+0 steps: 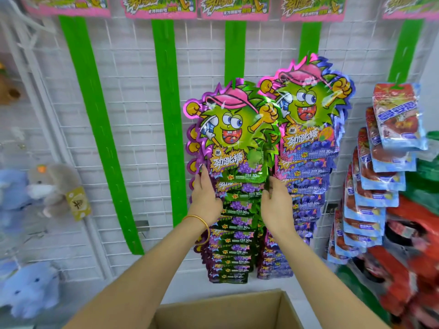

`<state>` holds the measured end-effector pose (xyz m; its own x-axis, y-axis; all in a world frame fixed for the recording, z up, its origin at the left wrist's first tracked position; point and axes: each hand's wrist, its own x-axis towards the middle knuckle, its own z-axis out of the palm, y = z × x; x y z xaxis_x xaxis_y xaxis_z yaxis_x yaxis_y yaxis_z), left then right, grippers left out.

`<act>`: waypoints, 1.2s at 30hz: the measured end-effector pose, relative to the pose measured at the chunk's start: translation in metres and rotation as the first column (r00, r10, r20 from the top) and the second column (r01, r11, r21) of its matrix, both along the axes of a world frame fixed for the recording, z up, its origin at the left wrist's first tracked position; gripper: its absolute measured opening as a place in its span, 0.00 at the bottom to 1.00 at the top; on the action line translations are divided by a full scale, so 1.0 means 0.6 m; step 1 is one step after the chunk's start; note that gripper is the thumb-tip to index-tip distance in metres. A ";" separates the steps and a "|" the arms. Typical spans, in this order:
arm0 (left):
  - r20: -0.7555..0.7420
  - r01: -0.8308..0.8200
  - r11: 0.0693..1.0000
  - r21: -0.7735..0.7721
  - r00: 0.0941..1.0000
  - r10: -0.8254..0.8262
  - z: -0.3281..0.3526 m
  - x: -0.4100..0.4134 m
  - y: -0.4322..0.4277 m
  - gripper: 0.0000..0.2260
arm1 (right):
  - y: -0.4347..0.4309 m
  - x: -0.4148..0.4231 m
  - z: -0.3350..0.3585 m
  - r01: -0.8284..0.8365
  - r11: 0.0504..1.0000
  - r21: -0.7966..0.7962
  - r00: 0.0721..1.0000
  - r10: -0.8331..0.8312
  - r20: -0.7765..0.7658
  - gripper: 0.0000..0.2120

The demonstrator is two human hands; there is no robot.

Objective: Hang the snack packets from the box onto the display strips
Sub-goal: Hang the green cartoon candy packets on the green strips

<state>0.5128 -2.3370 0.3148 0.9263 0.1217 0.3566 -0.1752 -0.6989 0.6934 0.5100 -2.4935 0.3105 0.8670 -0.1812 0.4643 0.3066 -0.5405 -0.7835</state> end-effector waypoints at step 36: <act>-0.358 0.040 0.967 -0.252 0.924 -0.132 -0.293 -0.179 0.065 0.29 | -0.084 -0.113 -0.360 -0.351 0.929 -0.117 0.776 0.219 -0.592 0.17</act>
<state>0.4054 -2.2981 0.1387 0.9964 0.0734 -0.0415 0.0728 -0.5011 0.8623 0.4425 -2.5440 0.0947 0.9797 0.1595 -0.1215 0.0167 -0.6688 -0.7433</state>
